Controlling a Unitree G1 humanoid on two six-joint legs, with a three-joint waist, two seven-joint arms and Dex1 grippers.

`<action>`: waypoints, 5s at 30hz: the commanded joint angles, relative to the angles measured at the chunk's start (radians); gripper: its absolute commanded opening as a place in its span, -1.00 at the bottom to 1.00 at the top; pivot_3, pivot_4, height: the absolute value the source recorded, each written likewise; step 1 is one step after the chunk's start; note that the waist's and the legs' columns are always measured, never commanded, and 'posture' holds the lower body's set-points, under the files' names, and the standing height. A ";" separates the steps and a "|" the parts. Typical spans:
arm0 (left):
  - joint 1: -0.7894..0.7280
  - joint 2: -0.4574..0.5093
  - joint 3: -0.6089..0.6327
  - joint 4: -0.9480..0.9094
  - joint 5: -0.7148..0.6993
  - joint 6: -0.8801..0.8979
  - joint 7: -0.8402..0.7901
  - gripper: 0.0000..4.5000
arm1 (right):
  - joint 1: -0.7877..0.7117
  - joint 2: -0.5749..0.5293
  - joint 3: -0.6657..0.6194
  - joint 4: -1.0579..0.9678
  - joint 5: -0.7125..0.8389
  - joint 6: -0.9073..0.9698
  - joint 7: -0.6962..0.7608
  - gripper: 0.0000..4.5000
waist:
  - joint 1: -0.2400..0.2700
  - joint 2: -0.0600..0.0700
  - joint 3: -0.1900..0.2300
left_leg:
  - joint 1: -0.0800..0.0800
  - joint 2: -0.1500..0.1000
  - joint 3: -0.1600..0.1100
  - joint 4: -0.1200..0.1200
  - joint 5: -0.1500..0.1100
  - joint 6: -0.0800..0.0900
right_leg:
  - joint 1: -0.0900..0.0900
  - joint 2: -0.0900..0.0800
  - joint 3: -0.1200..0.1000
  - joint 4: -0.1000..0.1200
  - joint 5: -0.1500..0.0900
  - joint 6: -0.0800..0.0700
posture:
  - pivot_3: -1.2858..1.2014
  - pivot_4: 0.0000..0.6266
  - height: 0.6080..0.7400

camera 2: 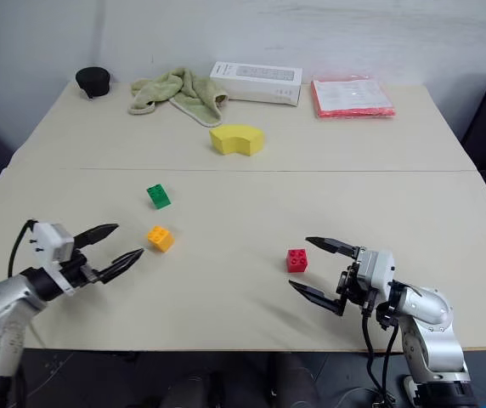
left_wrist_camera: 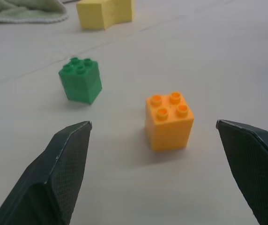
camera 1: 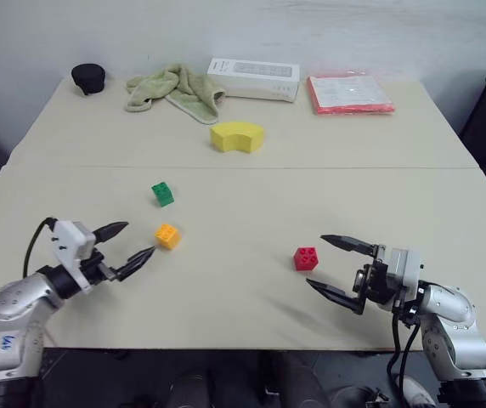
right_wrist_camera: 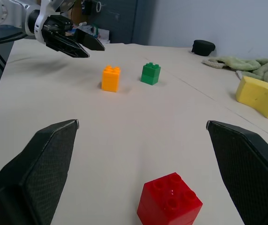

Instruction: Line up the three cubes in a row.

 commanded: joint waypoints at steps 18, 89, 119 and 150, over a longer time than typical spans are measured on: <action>-0.932 -0.096 -0.308 1.111 0.375 -0.378 -0.163 0.99 | -0.047 0.045 -0.026 -0.204 0.107 0.082 -0.159 1.00 | 0.016 -0.004 0.002 | -0.016 -0.002 0.001 0.014 0.002 -0.003 | -0.011 0.000 -0.008 0.004 0.001 0.003 | 0.03 -0.52 1.00; -0.617 -0.350 -0.714 -0.011 0.424 0.042 -0.268 0.99 | 0.349 -0.122 -0.317 -0.339 0.152 0.141 -0.113 1.00 | 0.024 -0.002 0.002 | -0.007 -0.005 -0.003 0.015 0.004 0.000 | 0.001 -0.001 0.003 0.006 0.001 0.006 | 0.03 -0.52 1.00; 0.145 -0.005 0.144 0.084 0.044 -0.107 -0.202 0.99 | 0.047 -0.026 -0.104 -0.124 0.062 -0.019 0.009 1.00 | 0.006 -0.003 0.002 | -0.003 -0.003 -0.003 0.012 -0.004 0.006 | 0.001 -0.004 0.002 0.006 0.000 0.004 | 0.03 -0.52 1.00; -0.233 -0.114 -0.335 0.024 0.124 -0.080 -0.260 -0.34 | 0.082 -0.049 -0.095 -0.152 0.052 0.021 -0.033 1.00 | 0.024 -0.003 0.002 | -0.002 -0.003 -0.002 0.012 -0.002 0.000 | 0.001 -0.002 0.002 0.007 0.000 0.004 | 0.03 -0.52 1.00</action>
